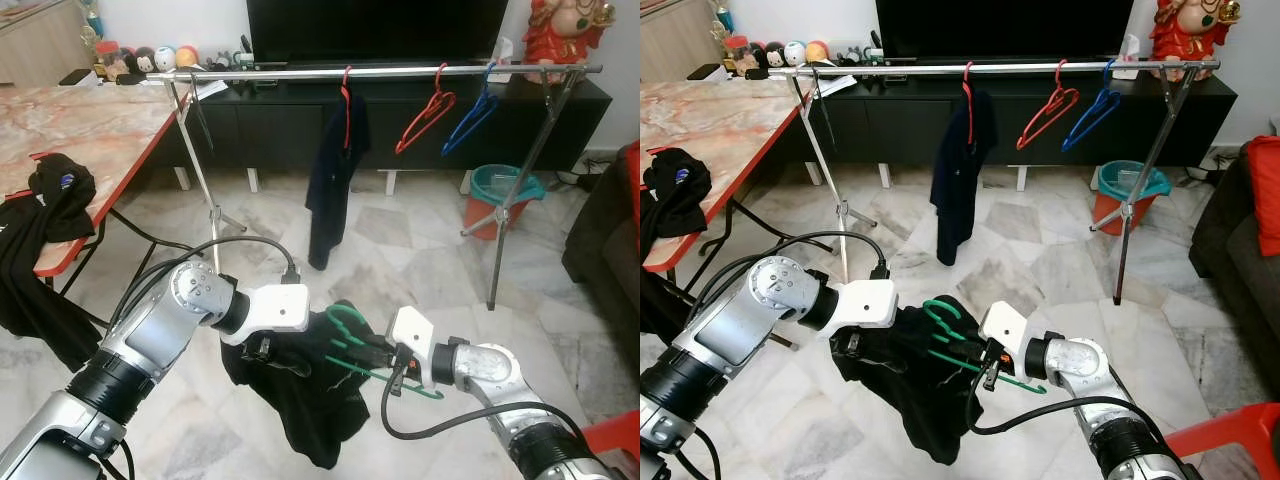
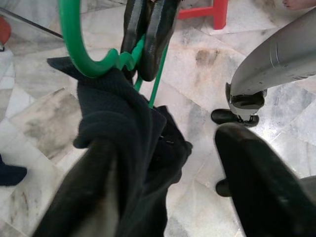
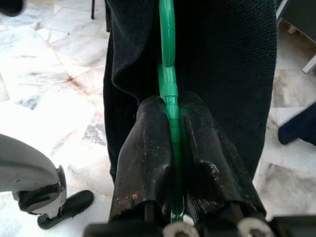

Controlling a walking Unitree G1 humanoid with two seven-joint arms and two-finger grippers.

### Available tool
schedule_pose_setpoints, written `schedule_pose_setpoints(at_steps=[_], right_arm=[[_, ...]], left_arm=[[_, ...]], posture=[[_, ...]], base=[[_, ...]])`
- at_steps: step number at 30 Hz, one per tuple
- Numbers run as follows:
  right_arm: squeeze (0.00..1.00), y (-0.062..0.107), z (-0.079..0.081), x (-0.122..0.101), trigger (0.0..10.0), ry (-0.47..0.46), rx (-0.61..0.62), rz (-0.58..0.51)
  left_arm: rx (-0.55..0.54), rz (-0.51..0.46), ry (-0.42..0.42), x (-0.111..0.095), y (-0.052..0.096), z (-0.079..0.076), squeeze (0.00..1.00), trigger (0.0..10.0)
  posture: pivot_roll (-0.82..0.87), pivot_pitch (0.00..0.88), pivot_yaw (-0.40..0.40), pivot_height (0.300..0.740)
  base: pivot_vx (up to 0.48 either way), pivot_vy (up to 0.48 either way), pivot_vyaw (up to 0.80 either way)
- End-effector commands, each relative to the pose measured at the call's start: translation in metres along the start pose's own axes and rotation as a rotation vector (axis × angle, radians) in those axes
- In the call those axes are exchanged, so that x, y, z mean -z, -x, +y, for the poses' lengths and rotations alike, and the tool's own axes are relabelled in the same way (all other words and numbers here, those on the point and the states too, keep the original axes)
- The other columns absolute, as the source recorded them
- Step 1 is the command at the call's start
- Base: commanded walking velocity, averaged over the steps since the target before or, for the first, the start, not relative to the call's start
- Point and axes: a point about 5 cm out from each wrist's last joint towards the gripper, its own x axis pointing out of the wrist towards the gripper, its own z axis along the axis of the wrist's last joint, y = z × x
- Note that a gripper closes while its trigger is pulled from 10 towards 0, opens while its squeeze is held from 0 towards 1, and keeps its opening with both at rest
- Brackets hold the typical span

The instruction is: Hang hanger

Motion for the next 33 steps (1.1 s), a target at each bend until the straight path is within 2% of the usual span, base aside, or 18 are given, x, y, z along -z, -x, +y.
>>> schedule_pose_setpoints(at_steps=[1, 2, 3, 7, 15, 20, 21, 25, 27, 30, 31, 33], right_arm=[[0.0, 0.002, -0.011, -0.01, 0.0, 0.015, 0.061, -0.041], [0.0, 0.002, -0.012, -0.011, 0.0, 0.017, 0.069, -0.046], [0.0, 0.002, -0.013, -0.012, 0.0, 0.019, 0.081, -0.054], [0.0, 0.001, -0.014, -0.014, 0.0, 0.023, 0.092, -0.068], [0.0, -0.002, -0.013, -0.015, 0.0, 0.023, 0.081, -0.078], [0.0, -0.003, -0.011, -0.015, 0.0, 0.019, 0.071, -0.084], [0.0, -0.003, -0.011, -0.015, 0.0, 0.019, 0.071, -0.084], [0.0, -0.003, -0.011, -0.015, 0.0, 0.019, 0.072, -0.086], [0.0, -0.004, -0.01, -0.015, 0.0, 0.016, 0.076, -0.088], [0.0, -0.005, -0.01, -0.015, 0.0, 0.016, 0.073, -0.09], [0.0, -0.006, -0.009, -0.015, 0.0, 0.015, 0.07, -0.09], [0.0, -0.006, -0.009, -0.014, 0.0, 0.015, 0.068, -0.09]], left_arm=[[0.003, 0.016, -0.027, -0.001, 0.005, 0.002, 1.0, 10.0], [-0.003, 0.024, -0.035, 0.0, 0.004, 0.002, 1.0, 10.0], [-0.003, 0.038, -0.04, 0.001, 0.003, 0.002, 0.0, 10.0], [0.005, 0.076, -0.047, 0.006, 0.002, 0.0, 0.0, 10.0], [-0.051, 0.159, -0.076, 0.017, -0.001, 0.003, 0.0, 10.0], [-0.254, 0.197, -0.138, 0.021, -0.003, 0.022, 0.0, 10.0], [-0.254, 0.197, -0.138, 0.021, -0.003, 0.022, 0.0, 10.0], [-0.323, 0.146, -0.122, 0.018, -0.002, 0.027, 0.0, 10.0], [-0.366, 0.053, -0.066, 0.013, -0.002, 0.028, 0.0, 10.0], [-0.35, 0.007, -0.026, 0.012, -0.002, 0.025, 0.0, 10.0], [-0.301, -0.049, 0.011, 0.012, -0.003, 0.018, 0.0, 10.0], [-0.281, -0.075, 0.029, 0.011, -0.003, 0.016, 0.0, 10.0]], posture=[[0.05, 0.0, 0.041, 0.74], [0.05, 0.0, 0.041, 0.74], [0.05, 0.0, 0.041, 0.74], [0.05, 0.0, 0.041, 0.74], [0.05, 0.0, 0.041, 0.74], [0.05, 0.0, 0.041, 0.74], [0.05, 0.0, 0.041, 0.74], [0.05, 0.0, 0.042, 0.74], [0.05, 0.0, 0.043, 0.74], [0.05, 0.0, 0.044, 0.74], [0.05, 0.0, 0.044, 0.74], [0.05, 0.0, 0.045, 0.74]], base=[[0.0, 0.0, 0.0], [0.0, 0.0, 0.0], [0.0, 0.0, 0.0], [0.0, 0.0, 0.0], [0.0, 0.0, 0.0], [0.0, 0.0, 0.0], [0.0, 0.0, 0.0], [0.0, 0.0, 0.0], [0.0, 0.0, 0.0], [0.0, 0.0, 0.0], [0.0, 0.0, 0.0], [0.0, 0.0, 0.0]])
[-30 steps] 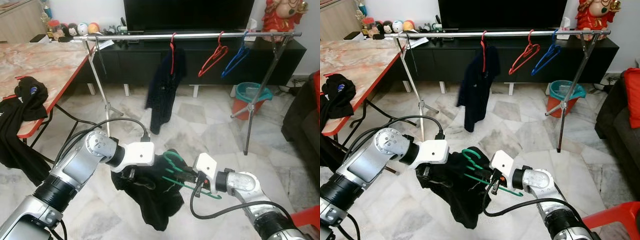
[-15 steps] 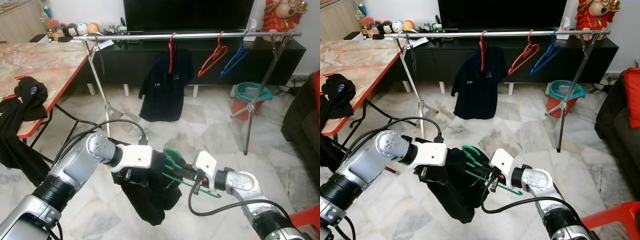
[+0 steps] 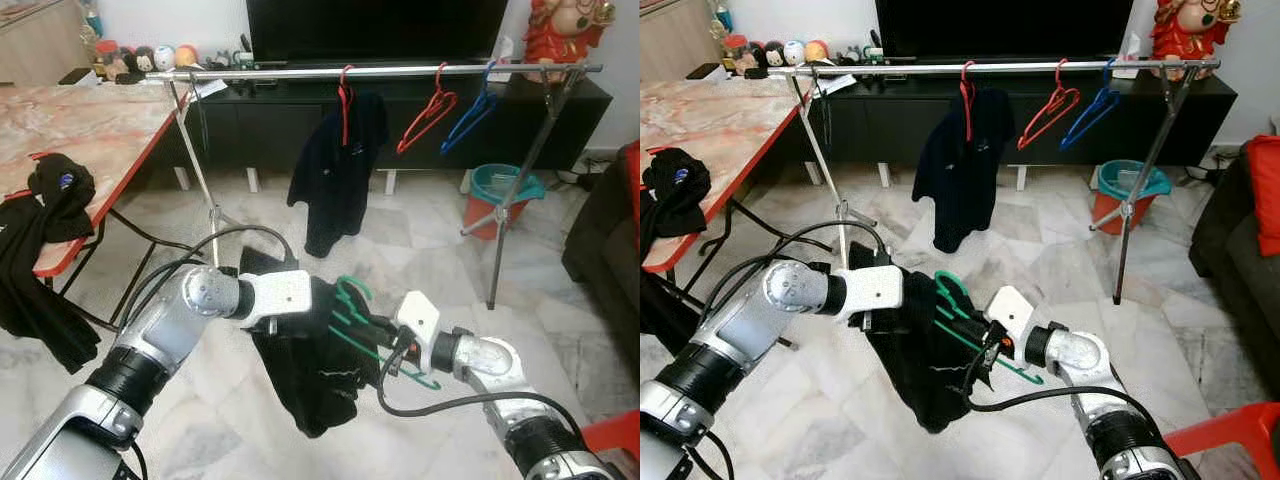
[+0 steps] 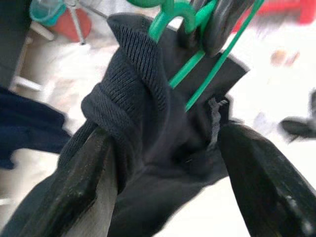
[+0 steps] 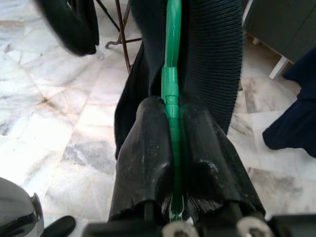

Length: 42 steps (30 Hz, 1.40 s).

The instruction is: Hang hanger

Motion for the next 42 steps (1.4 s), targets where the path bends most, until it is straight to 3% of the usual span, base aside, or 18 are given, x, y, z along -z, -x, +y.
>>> schedule_pose_setpoints(at_steps=[1, 7, 8, 9, 10, 11, 12, 22, 42], right_arm=[[0.0, -0.005, 0.002, -0.006, 0.0, 0.021, -0.024, -0.024], [0.0, -0.006, 0.002, -0.006, 0.0, 0.022, -0.023, -0.027], [0.0, -0.005, 0.002, -0.006, 0.0, 0.022, -0.023, -0.027], [0.0, -0.005, 0.002, -0.006, 0.0, 0.022, -0.023, -0.028], [0.0, -0.005, 0.002, -0.006, 0.0, 0.023, -0.024, -0.028], [0.0, -0.005, 0.002, -0.006, 0.0, 0.023, -0.024, -0.029], [0.0, -0.005, 0.002, -0.006, 0.0, 0.023, -0.024, -0.029], [0.0, -0.005, 0.003, -0.005, 0.0, 0.019, -0.028, -0.029], [0.0, -0.005, 0.003, -0.006, 0.0, 0.019, -0.033, -0.032]], left_arm=[[0.028, -0.07, 0.027, -0.007, 0.003, -0.002, 0.0, 10.0], [0.09, -0.164, 0.114, -0.013, 0.001, -0.009, 0.0, 10.0], [0.09, -0.179, 0.129, -0.014, 0.0, -0.009, 0.0, 9.5], [0.089, -0.189, 0.139, -0.014, -0.001, -0.009, 0.0, 6.1], [0.086, -0.2, 0.153, -0.015, -0.001, -0.009, 0.0, 3.9], [0.083, -0.208, 0.167, -0.015, -0.002, -0.01, 0.0, 2.7], [0.082, -0.212, 0.175, -0.015, -0.003, -0.01, 0.0, 0.0], [0.046, -0.246, 0.238, -0.014, -0.006, -0.011, 0.0, 0.0], [0.028, -0.268, 0.249, -0.017, -0.01, -0.012, 0.0, 0.0]], posture=[[0.05, 0.0, 0.045, 0.74], [0.05, 0.0, 0.046, 0.74], [0.05, 0.0, 0.046, 0.74], [0.04, 0.0, 0.045, 0.74], [0.04, 0.0, 0.044, 0.74], [0.05, 0.0, 0.043, 0.74], [0.05, 0.0, 0.043, 0.74], [0.05, 0.0, 0.039, 0.74], [0.05, 0.0, 0.037, 0.74]], base=[[0.0, 0.0, 0.0], [0.0, 0.0, 0.0], [0.0, 0.0, 0.0], [0.0, 0.0, 0.0], [0.0, 0.0, 0.0], [0.0, 0.0, 0.0], [0.0, 0.0, 0.0], [0.0, 0.0, 0.0], [0.0, 0.0, 0.0]])
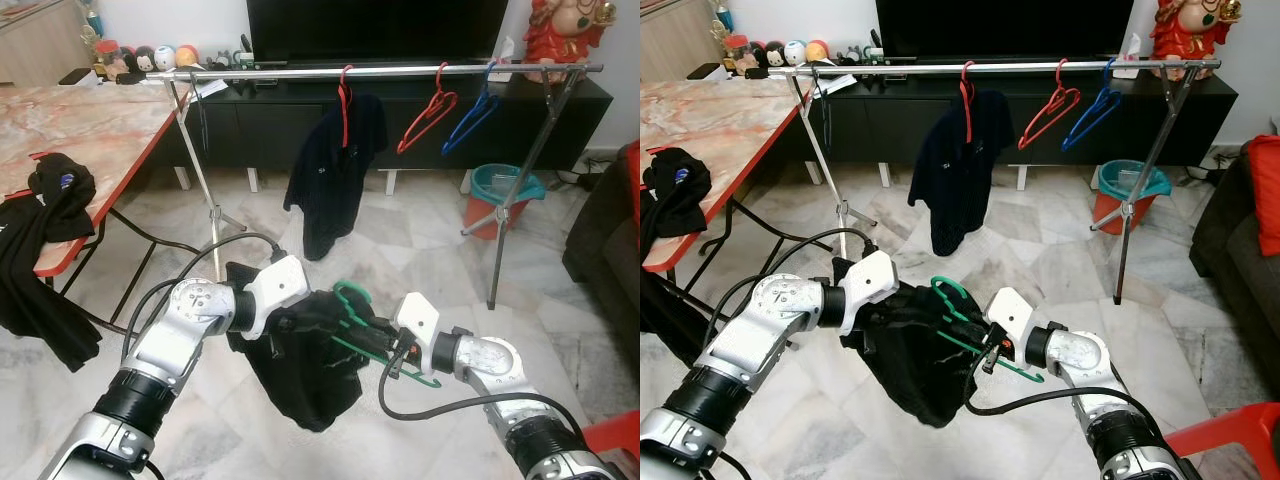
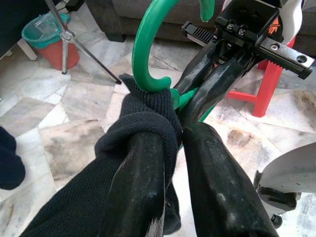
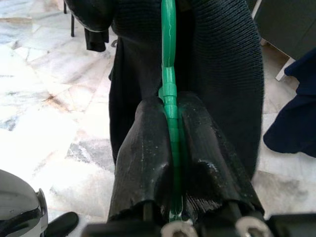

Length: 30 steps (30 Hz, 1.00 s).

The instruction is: Hang hanger

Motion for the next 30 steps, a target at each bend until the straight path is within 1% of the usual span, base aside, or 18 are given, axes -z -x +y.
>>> schedule_pose_setpoints(at_steps=[1, 15, 20, 21, 30], right_arm=[[0.0, -0.005, 0.001, -0.006, 0.0, 0.014, -0.008, -0.031], [0.0, -0.005, 0.001, -0.006, 0.0, 0.013, -0.01, -0.029], [0.0, -0.003, 0.003, -0.003, 0.0, 0.01, -0.009, -0.017], [0.0, -0.002, 0.003, -0.001, 0.0, 0.009, -0.007, -0.011], [0.0, 0.008, 0.009, 0.011, 0.0, -0.007, -0.01, 0.028]], left_arm=[[0.035, -0.039, -0.008, -0.007, -0.005, -0.005, 0.0, 0.0], [0.014, -0.069, 0.01, -0.008, -0.007, -0.005, 0.0, 0.0], [-0.012, -0.071, 0.019, -0.006, -0.004, -0.002, 0.0, 0.0], [-0.033, -0.073, 0.027, -0.005, -0.001, 0.0, 0.0, 0.0], [-0.098, -0.074, 0.06, 0.003, 0.008, 0.003, 0.0, 0.0]], posture=[[0.05, 0.0, 0.037, 0.74], [0.05, 0.0, 0.038, 0.74], [0.05, 0.0, 0.038, 0.74], [0.04, 0.0, 0.038, 0.74], [0.04, 0.0, 0.044, 0.74]], base=[[0.0, 0.0, 0.0], [0.0, 0.0, 0.0], [0.0, 0.0, 0.0], [0.0, 0.0, 0.0], [0.0, 0.0, 0.0]])
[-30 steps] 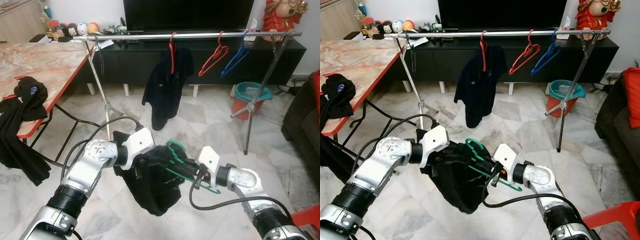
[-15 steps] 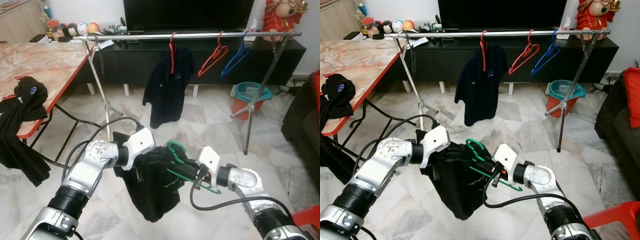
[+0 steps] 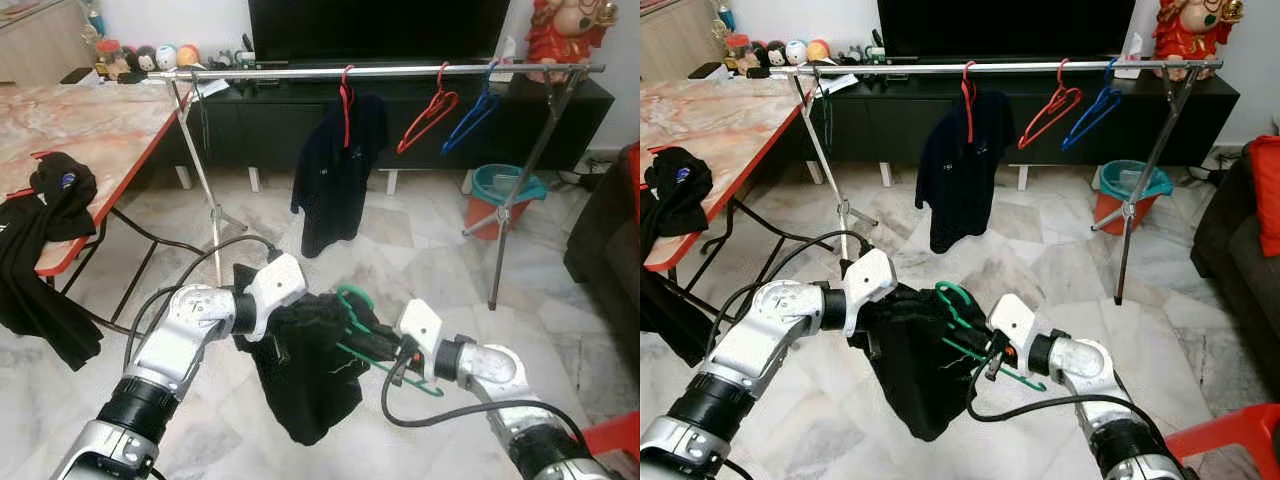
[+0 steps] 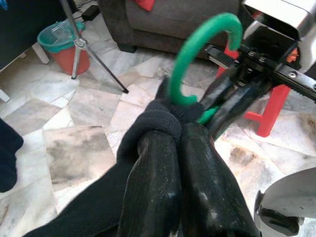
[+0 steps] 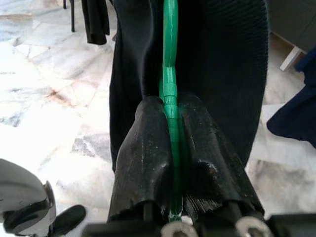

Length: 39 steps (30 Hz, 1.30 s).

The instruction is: Hang hanger

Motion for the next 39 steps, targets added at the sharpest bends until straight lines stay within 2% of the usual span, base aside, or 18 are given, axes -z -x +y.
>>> schedule_pose_setpoints(at_steps=[1, 14, 19, 24, 31, 36, 37, 38, 39], right_arm=[[0.0, 0.0, 0.001, -0.002, 0.0, 0.022, -0.013, 0.001], [0.0, 0.016, 0.004, 0.013, 0.0, -0.012, 0.052, 0.037], [0.0, 0.025, -0.002, 0.016, 0.0, -0.017, 0.125, 0.044], [0.0, 0.036, -0.007, 0.022, 0.0, -0.018, 0.216, 0.076], [0.0, 0.044, 0.003, 0.031, 0.0, -0.048, 0.239, 0.083], [0.0, 0.048, 0.006, 0.029, 0.0, -0.087, 0.284, 0.036], [0.0, 0.049, 0.007, 0.029, 0.0, -0.091, 0.295, 0.03], [0.0, 0.049, 0.008, 0.031, 0.0, -0.092, 0.326, 0.034], [0.0, 0.049, 0.008, 0.031, 0.0, -0.092, 0.336, 0.036]], left_arm=[[-0.028, -0.02, -0.001, -0.002, 0.005, 0.004, 0.0, 0.0], [-0.153, 0.027, 0.019, 0.014, 0.022, 0.011, 0.0, 0.0], [-0.207, 0.036, 0.028, 0.02, 0.029, 0.013, 0.0, 0.0], [-0.383, 0.037, 0.053, 0.028, 0.041, 0.023, 0.0, 0.0], [-0.557, 0.042, 0.084, 0.04, 0.053, 0.028, 0.0, 0.0], [-0.743, 0.076, 0.121, 0.052, 0.058, 0.035, 0.0, 0.0], [-0.794, 0.086, 0.134, 0.056, 0.059, 0.037, 0.0, 0.4], [-0.865, 0.097, 0.147, 0.061, 0.061, 0.038, 0.0, 1.7], [-0.882, 0.099, 0.149, 0.062, 0.062, 0.038, 0.0, 1.7]], posture=[[0.03, 0.0, 0.046, 0.74], [0.02, 0.0, 0.05, 0.74], [0.02, 0.0, 0.049, 0.74], [0.02, 0.0, 0.045, 0.74], [0.02, 0.0, 0.043, 0.74], [0.01, 0.0, 0.047, 0.74], [0.01, 0.0, 0.047, 0.74], [0.01, 0.0, 0.046, 0.74], [0.01, 0.0, 0.046, 0.74]], base=[[0.0, 0.0, 0.0], [0.0, 0.0, 0.0], [0.0, 0.0, 0.0], [0.0, 0.0, 0.0], [0.0, 0.0, 0.0], [0.0, 0.0, 0.0], [0.0, 0.0, 0.0], [0.0, 0.0, 0.0], [0.0, 0.0, 0.0]])
